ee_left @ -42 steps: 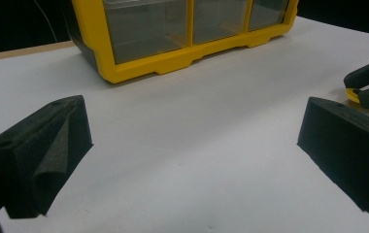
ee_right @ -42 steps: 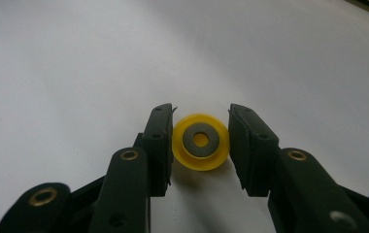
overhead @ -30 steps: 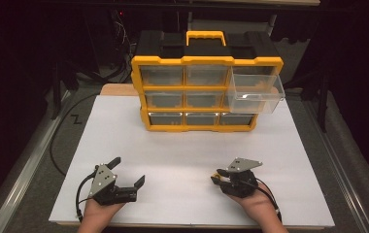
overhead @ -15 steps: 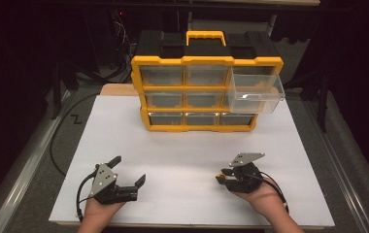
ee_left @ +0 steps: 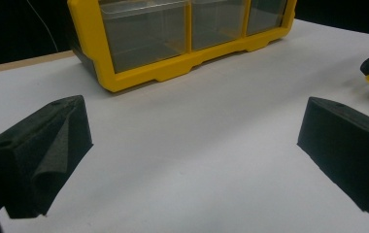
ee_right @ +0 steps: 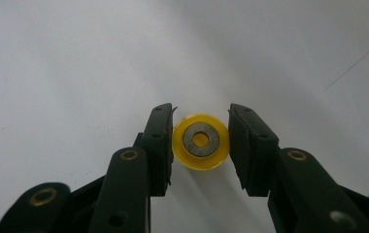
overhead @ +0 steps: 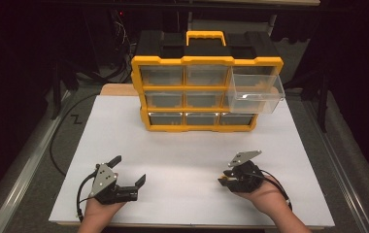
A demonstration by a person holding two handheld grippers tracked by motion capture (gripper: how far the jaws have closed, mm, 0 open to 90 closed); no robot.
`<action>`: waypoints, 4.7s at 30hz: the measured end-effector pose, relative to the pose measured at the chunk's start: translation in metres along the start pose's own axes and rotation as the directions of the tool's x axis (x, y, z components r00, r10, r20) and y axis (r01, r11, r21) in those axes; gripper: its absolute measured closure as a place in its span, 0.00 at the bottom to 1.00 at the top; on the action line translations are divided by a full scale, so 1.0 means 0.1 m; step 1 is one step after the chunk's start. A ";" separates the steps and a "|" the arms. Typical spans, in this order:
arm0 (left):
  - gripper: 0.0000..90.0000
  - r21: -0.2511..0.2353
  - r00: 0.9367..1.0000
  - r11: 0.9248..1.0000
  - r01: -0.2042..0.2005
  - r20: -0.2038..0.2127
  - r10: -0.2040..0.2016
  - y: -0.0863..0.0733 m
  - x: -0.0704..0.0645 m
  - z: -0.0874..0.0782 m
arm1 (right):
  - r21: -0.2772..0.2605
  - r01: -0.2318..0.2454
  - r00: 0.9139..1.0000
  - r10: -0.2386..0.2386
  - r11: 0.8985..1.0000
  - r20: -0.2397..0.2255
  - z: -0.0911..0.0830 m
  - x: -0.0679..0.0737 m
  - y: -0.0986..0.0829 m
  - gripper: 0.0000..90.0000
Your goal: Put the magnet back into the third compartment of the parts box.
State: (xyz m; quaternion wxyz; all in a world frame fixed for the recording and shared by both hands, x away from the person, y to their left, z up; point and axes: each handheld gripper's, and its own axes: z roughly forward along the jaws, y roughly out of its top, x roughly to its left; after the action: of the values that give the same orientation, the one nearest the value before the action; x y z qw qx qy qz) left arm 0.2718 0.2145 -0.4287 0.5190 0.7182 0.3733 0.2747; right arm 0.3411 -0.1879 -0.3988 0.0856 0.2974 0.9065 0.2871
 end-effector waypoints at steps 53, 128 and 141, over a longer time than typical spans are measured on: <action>0.00 -0.002 1.000 1.000 -0.007 0.006 0.007 0.00 -0.01 0.00 | 0.167 0.078 0.993 -0.062 0.983 -0.099 -0.26 -0.14 0.11 0.72; 0.00 -0.035 1.000 0.999 -0.007 0.007 0.007 -0.01 0.00 0.01 | 0.219 0.161 0.982 -0.135 0.962 -0.131 -1.15 -0.33 0.77 0.72; 0.00 -0.037 1.000 0.999 -0.015 0.008 0.015 -0.01 -0.01 0.00 | 0.225 0.182 0.980 -0.157 0.957 -0.124 -1.31 -0.34 0.93 0.72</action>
State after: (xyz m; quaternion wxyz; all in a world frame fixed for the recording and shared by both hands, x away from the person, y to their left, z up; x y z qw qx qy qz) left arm 0.2714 0.2143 -0.4297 0.5315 0.7124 0.3608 0.2824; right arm 0.3714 -0.2077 -0.2386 0.0265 0.2113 0.9595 0.1847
